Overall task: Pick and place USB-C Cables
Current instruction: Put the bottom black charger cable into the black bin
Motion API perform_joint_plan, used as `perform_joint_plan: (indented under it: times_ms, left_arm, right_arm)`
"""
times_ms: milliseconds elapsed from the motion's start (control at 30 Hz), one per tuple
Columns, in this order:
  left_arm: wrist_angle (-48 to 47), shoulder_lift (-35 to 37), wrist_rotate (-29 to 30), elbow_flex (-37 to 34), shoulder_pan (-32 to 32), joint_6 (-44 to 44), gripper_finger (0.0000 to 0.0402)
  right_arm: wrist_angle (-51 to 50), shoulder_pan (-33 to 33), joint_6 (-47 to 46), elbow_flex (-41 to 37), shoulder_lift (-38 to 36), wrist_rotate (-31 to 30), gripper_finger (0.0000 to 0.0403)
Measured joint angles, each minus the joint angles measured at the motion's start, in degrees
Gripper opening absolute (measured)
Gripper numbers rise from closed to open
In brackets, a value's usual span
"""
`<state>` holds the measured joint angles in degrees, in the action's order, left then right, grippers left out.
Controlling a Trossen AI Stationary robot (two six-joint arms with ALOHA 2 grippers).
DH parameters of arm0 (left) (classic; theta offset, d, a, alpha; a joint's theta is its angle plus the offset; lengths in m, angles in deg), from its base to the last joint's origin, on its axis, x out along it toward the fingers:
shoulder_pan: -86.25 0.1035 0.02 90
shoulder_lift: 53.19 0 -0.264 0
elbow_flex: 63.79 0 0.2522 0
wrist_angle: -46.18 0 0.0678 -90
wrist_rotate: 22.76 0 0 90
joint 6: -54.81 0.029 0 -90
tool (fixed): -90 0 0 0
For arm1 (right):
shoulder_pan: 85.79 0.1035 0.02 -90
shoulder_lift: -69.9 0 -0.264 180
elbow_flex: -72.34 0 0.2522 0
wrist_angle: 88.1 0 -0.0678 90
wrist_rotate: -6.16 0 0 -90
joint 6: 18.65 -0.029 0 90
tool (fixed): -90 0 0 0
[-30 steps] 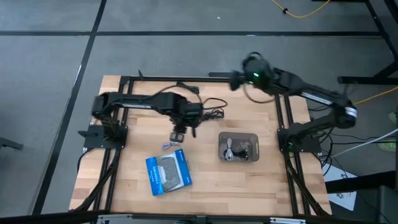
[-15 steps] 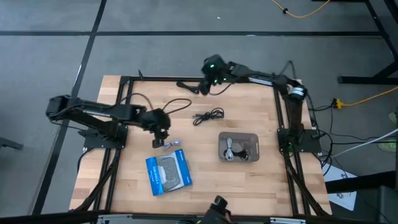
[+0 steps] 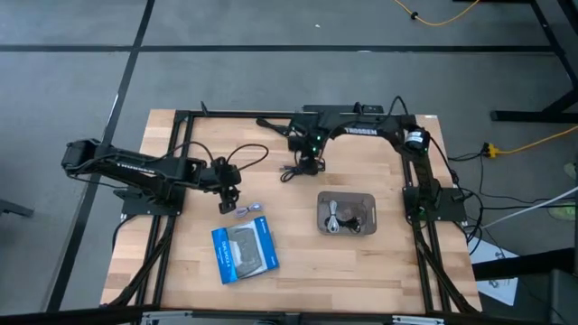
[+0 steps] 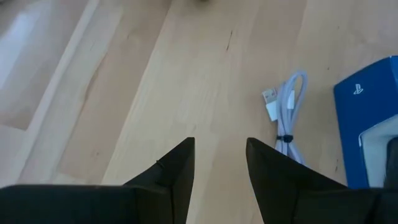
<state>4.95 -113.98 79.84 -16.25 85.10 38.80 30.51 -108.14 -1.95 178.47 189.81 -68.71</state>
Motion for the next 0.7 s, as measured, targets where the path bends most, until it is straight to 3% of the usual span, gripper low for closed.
perform_joint_plan:
  times_ms: [67, 200, 300, 500, 600, 700]
  left_arm:
    - [0.2, 0.0, 0.0, 0.0, 0.0, 0.0, 0.0138]
    - [0.2, 0.0, 0.0, 0.0, 0.0, -0.1, 0.0138]
    - [0.2, 0.0, -0.1, 0.0, 0.0, -0.1, 0.0138]
    - [0.2, 0.0, 0.0, 0.0, 0.0, -0.1, 0.0138]
    - [0.2, 0.0, 0.0, 0.0, 0.0, -0.1, 0.0138]
    - [0.3, 0.0, 0.0, 0.0, 0.0, -0.1, 0.0138]
  right_arm:
    - [3.0, 1.4, 1.7, -1.6, 0.1, -0.7, 0.0243]
    - [7.3, 3.7, 2.7, -4.8, 0.1, -8.4, 0.0243]
    - [7.7, 4.1, 2.8, -6.9, 0.1, -9.5, 0.0243]
    - [11.1, 4.4, -5.3, -11.8, -0.4, -15.6, 0.0238]
    - [11.0, 4.4, -9.0, -12.3, -0.5, -17.7, 0.0190]
    - [9.1, 4.6, -10.4, -10.0, 0.0, -19.4, 0.0085]
